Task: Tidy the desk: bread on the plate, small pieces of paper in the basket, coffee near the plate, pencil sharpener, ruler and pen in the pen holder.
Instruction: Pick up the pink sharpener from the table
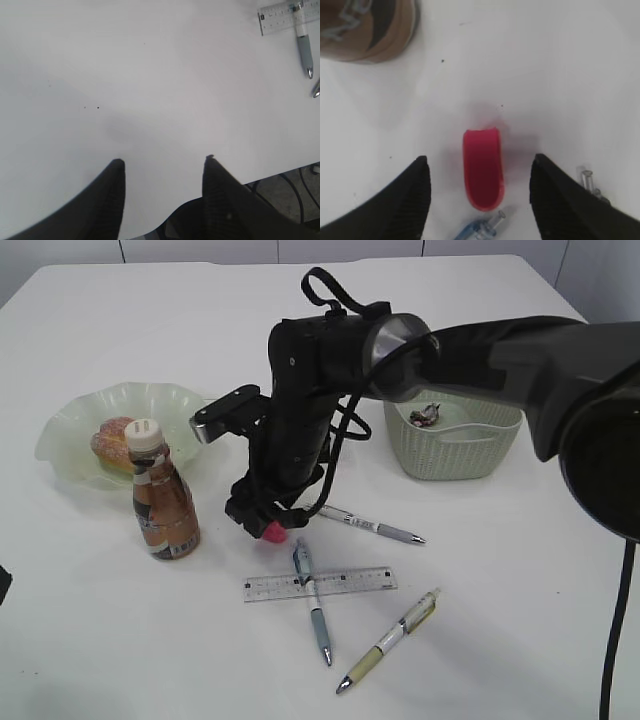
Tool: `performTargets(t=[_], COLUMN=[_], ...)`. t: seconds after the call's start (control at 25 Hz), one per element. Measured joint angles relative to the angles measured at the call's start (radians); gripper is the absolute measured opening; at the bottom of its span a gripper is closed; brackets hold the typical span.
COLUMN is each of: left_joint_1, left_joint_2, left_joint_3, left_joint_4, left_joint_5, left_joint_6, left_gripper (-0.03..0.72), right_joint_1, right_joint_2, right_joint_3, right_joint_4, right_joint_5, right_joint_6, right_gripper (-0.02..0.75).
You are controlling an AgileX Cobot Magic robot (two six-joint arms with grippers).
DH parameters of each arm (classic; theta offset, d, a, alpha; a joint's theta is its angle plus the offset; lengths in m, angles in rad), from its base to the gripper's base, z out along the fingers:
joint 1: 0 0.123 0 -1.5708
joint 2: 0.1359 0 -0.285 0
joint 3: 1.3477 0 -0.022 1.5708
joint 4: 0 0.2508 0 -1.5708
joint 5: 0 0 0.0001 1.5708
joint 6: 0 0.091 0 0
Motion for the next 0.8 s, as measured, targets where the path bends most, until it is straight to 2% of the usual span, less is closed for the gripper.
performTargets(t=[0.8], left_joint_1=[0.0], left_joint_2=[0.0], left_joint_3=[0.0], left_joint_4=[0.0], left_joint_5=[-0.025], left_joint_6=[0.002], left_gripper=[0.37], right_joint_1=[0.0], right_joint_2=[0.01], right_joint_3=[0.0], right_joint_4=[-0.02], right_joint_5=[-0.017], right_joint_6=[0.019], right_gripper=[0.444])
